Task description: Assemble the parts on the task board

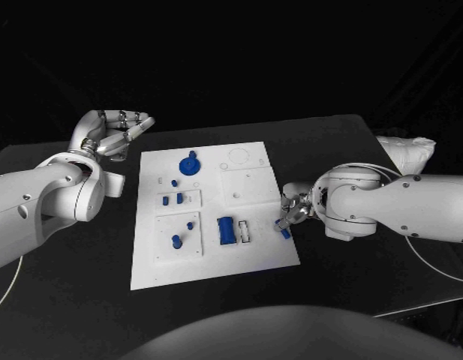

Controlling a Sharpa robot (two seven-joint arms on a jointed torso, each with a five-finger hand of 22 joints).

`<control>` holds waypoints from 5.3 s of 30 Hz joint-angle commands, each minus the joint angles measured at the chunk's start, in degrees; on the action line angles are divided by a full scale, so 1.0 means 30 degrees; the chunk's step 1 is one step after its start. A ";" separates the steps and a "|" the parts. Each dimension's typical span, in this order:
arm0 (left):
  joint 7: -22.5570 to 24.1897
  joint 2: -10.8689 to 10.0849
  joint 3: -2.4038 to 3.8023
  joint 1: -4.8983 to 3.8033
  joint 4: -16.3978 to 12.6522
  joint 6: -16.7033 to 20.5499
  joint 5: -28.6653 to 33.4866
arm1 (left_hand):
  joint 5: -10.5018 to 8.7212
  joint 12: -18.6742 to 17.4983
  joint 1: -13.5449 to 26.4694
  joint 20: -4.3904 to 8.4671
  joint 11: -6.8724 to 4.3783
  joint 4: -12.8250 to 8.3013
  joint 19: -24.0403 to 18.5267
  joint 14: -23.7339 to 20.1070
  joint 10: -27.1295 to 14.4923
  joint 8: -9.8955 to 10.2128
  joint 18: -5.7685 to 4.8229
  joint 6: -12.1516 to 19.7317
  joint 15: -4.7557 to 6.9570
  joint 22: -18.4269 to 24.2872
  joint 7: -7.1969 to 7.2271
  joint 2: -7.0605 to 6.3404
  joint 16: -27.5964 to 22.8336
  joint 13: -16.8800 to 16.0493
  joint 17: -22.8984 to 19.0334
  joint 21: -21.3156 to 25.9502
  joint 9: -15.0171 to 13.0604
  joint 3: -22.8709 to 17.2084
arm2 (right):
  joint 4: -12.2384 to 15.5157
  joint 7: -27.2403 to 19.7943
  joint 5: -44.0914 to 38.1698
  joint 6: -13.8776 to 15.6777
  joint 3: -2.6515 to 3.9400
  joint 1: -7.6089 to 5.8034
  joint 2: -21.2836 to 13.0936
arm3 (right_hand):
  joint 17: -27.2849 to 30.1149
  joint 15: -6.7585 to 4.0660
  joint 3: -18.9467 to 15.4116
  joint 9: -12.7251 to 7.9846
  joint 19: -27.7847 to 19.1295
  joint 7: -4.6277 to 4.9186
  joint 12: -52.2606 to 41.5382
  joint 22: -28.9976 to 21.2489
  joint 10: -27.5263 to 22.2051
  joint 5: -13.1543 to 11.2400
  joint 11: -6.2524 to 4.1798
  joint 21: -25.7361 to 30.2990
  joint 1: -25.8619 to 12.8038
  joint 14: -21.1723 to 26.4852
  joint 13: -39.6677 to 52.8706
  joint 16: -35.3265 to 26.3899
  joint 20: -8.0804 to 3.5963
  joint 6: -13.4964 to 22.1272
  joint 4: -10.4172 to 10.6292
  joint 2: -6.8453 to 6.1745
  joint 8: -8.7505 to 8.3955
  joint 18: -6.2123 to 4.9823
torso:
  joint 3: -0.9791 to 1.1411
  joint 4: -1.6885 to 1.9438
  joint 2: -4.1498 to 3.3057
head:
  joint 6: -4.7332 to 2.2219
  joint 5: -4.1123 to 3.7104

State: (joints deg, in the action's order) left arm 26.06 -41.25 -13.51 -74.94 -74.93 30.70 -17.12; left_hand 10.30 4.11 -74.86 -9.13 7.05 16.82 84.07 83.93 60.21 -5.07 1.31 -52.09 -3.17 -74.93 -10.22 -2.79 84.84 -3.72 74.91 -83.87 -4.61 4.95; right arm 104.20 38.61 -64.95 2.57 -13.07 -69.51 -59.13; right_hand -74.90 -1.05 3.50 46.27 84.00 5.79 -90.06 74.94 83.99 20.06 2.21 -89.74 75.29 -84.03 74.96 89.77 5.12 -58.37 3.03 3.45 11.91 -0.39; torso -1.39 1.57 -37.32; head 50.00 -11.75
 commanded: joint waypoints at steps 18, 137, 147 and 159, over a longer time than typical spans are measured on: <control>0.0065 -0.0040 0.0013 -0.0011 -0.0095 -0.0216 0.0005 | 0.0096 -0.0033 0.0027 0.0000 -0.0007 -0.0011 0.0211 0.0481 -0.0043 0.0062 0.0112 -0.0088 0.0038 -0.4290 -0.0005 0.0211 -0.0102 0.0006 0.1475 0.0015 0.0003 0.0124 | 0.0840 0.0001 0.4273 0.3086 -0.0151 -0.0269 -0.0712 | -0.5032 -0.0056 0.2694 -0.6138 0.1998 -0.0150 0.0020 0.5020 0.2002 0.0113 -0.0175 -0.0086 -0.0044 -0.1990 0.5013 0.0078 0.0037 -0.0820 -0.2404 -0.0280 -0.0303 0.0128 | -0.0006 0.0003 -0.0007 | 0.0000 0.0154; -0.0012 0.0097 0.0010 -0.0013 -0.0053 -0.0315 0.0002 | 0.0099 -0.0031 0.0009 0.0011 -0.0015 -0.0018 0.0211 0.0490 -0.0032 0.0063 0.0114 -0.0107 0.0047 -0.4290 0.0003 0.0274 -0.0108 0.0005 0.1472 0.0037 -0.0002 0.0189 | -0.2284 -0.0507 1.2511 0.2572 -0.0152 -0.0545 0.3019 | -0.5032 0.0115 0.2535 -0.7305 0.1998 0.0388 0.0020 0.5020 0.2002 -0.1847 0.0286 -0.0086 -0.1691 -0.1990 0.5013 0.0078 0.0132 -0.0253 -0.1848 -0.1006 -0.1714 0.0128 | -0.0016 -0.0016 0.0005 | 0.0000 0.0453; -0.0022 0.0081 0.0010 -0.0013 -0.0066 -0.0317 0.0000 | 0.0103 -0.0034 -0.0020 0.0013 -0.0015 -0.0023 0.0213 0.0486 -0.0035 0.0067 0.0114 -0.0104 0.0048 -0.4290 0.0003 0.0292 -0.0115 0.0006 0.1459 0.0038 -0.0001 0.0192 | -0.2289 -0.0339 1.2499 0.2813 -0.0152 -0.0544 0.3087 | -0.5032 0.0161 0.2269 -0.7465 0.1998 0.0389 0.0020 0.5020 0.2002 -0.2693 0.0306 -0.0086 -0.2217 -0.1990 0.5013 0.0078 0.0214 -0.0383 -0.1364 -0.0926 -0.1688 0.0128 | -0.0014 -0.0011 -0.0008 | 0.0000 0.0431; -0.0030 0.0078 0.0010 -0.0013 -0.0082 -0.0319 -0.0002 | 0.0103 -0.0034 -0.0020 0.0013 -0.0015 -0.0023 0.0213 0.0486 -0.0035 0.0067 0.0114 -0.0104 0.0048 -0.4290 0.0003 0.0292 -0.0115 0.0006 0.1459 0.0038 -0.0001 0.0192 | -0.2283 -0.0212 1.2455 0.3094 -0.0152 -0.0544 0.3140 | -0.5032 0.0072 0.2212 -0.7529 0.1998 0.0090 0.0020 0.5020 0.2002 -0.3363 0.0045 -0.0086 -0.2502 -0.1990 0.5013 0.0078 0.0178 -0.1025 -0.0885 -0.0513 -0.1467 0.0128 | -0.0027 0.0005 -0.0001 | 0.0000 0.0435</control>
State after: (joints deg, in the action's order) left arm 25.70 -41.08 -13.52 -74.94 -75.01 30.52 -17.13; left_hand 10.30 4.11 -74.93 -9.13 7.05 16.80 84.07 83.93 60.21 -5.07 1.31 -52.09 -3.17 -74.90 -10.22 -2.27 84.84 -3.72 74.90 -83.87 -4.61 5.27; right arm 97.20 37.96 -27.23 11.67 -13.53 -71.22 -49.89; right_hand -74.95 -1.03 10.24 23.69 84.00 6.16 -90.06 74.90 84.00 10.25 2.63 -89.74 68.02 -84.03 74.96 89.77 5.56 -61.02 0.05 1.49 7.30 -0.38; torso -1.44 1.54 -37.32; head 50.00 -10.41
